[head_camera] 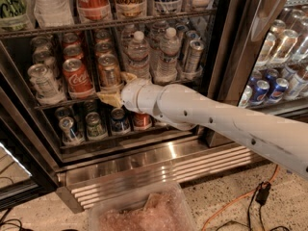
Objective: Pick orange can from middle shelf of fridge
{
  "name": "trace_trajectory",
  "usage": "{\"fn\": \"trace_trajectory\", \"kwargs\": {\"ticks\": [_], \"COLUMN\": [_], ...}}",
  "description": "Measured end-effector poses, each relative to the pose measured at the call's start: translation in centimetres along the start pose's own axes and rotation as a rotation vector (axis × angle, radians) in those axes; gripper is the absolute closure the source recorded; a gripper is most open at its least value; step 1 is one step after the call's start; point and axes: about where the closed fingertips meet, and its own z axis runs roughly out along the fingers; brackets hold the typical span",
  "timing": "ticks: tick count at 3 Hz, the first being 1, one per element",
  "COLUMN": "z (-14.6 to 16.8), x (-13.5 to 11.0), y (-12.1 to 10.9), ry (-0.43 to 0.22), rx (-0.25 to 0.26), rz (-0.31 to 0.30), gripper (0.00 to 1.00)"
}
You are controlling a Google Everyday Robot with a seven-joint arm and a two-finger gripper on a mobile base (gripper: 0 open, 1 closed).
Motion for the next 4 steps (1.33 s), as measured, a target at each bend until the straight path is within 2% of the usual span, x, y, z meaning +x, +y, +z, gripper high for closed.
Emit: {"fn": "trace_trajectory", "kwargs": {"ticks": [1,2,3,4], "z": [0.0,-0.7,-0.6,0.4], "x": [-0.3,-0.7,-1.1,-1.2], "y": [-0.9,-2.4,-3.3,-3.3], "ry": [-0.011,-0.031,-0.069,-0.102], "rx": [0.025,0.072,0.099,0.103], "rz": [0.004,0.013,0.031,0.058], "gripper": [0.33,0.32,0.31,0.31]}}
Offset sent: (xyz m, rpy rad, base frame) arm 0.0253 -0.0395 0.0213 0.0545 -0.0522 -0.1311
